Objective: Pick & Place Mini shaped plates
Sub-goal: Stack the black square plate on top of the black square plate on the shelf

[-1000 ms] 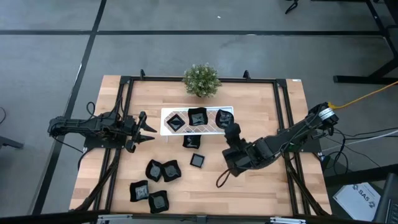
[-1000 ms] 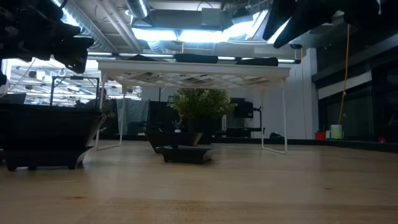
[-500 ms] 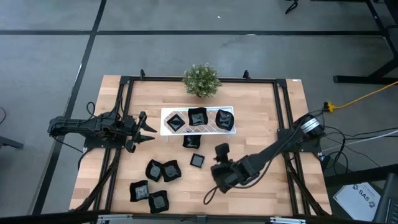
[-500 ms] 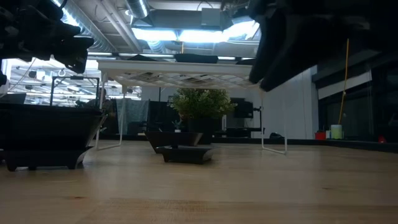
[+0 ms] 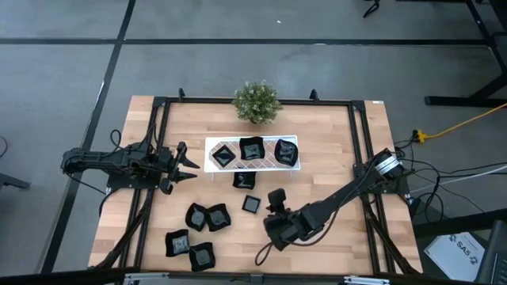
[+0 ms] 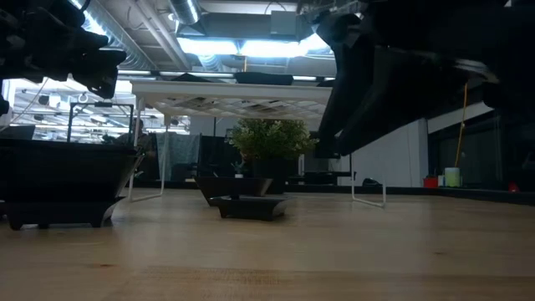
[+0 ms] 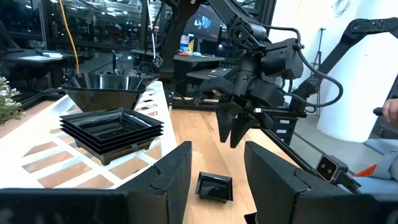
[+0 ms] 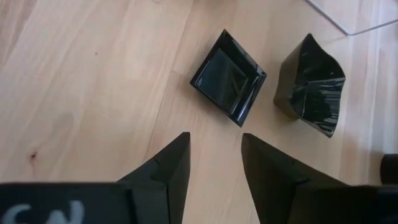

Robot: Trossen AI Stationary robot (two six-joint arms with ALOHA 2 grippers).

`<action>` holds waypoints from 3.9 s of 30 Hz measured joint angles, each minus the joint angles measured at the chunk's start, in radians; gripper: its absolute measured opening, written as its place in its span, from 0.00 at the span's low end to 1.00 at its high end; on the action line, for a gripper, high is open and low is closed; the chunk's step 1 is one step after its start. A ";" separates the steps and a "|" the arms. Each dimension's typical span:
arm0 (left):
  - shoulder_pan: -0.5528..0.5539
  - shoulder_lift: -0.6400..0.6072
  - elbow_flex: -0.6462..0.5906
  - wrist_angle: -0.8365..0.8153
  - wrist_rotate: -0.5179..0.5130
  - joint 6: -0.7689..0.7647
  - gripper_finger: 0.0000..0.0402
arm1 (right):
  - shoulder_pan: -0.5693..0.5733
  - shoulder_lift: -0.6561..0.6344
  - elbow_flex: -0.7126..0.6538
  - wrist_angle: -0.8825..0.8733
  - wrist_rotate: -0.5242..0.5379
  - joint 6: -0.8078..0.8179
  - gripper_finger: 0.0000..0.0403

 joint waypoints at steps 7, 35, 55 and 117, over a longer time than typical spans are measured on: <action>0.000 0.000 0.000 0.000 0.000 0.000 0.36 | -0.012 0.006 0.000 0.013 0.003 -0.001 0.36; 0.000 0.000 0.000 0.000 0.000 0.000 0.36 | -0.028 0.084 0.000 0.200 0.018 -0.223 0.36; 0.000 0.000 0.000 0.000 0.000 0.000 0.36 | -0.057 0.151 0.000 0.244 -0.004 -0.445 0.36; 0.000 0.000 0.000 0.001 0.000 0.000 0.36 | -0.085 0.107 0.044 0.340 -0.056 -0.149 0.00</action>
